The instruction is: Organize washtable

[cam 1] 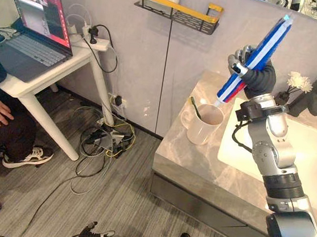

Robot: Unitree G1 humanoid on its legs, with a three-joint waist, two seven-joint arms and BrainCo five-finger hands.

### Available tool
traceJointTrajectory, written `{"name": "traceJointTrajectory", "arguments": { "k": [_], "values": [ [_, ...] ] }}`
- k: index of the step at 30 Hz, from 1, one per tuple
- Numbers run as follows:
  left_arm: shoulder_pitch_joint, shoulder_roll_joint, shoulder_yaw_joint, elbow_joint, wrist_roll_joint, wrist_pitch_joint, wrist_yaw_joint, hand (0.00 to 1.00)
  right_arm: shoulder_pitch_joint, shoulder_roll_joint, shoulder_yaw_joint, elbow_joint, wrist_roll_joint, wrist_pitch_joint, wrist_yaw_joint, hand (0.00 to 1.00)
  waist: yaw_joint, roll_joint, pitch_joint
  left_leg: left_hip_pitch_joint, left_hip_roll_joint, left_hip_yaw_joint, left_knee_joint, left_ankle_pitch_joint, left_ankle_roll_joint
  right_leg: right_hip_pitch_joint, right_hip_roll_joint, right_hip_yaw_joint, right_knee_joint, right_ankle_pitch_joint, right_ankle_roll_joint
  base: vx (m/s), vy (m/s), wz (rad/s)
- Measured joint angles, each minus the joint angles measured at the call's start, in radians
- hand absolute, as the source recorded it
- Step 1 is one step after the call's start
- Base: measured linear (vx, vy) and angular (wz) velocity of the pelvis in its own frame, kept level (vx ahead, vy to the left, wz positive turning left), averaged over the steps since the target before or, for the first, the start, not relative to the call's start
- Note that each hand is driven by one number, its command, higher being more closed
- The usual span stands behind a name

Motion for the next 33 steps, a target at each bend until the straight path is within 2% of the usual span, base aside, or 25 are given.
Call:
{"name": "traceJointTrajectory", "arguments": {
  "k": [21, 33],
  "values": [
    [0.000, 0.001, -0.001, 0.001, 0.000, 0.000, 0.000, 0.00, 0.020, 0.000, 0.038, 0.066, -0.038, 0.025, 0.007, 1.00, 0.001, -0.001, 0.004, 0.003, 0.001, 0.002, -0.002, 0.000, 0.000, 0.000, 0.001, 0.002, 0.000, 0.000, 0.000, 0.00, 0.000, 0.00],
    [0.000, 0.008, 0.000, 0.001, -0.001, 0.000, -0.002, 0.00, 0.135, 0.005, 0.037, 0.115, -0.058, 0.045, 0.013, 1.00, -0.003, -0.013, 0.016, 0.023, 0.000, -0.003, -0.042, 0.020, -0.005, 0.001, -0.001, 0.002, 0.000, 0.000, 0.000, 0.00, 0.000, 0.00]
  ]
}}
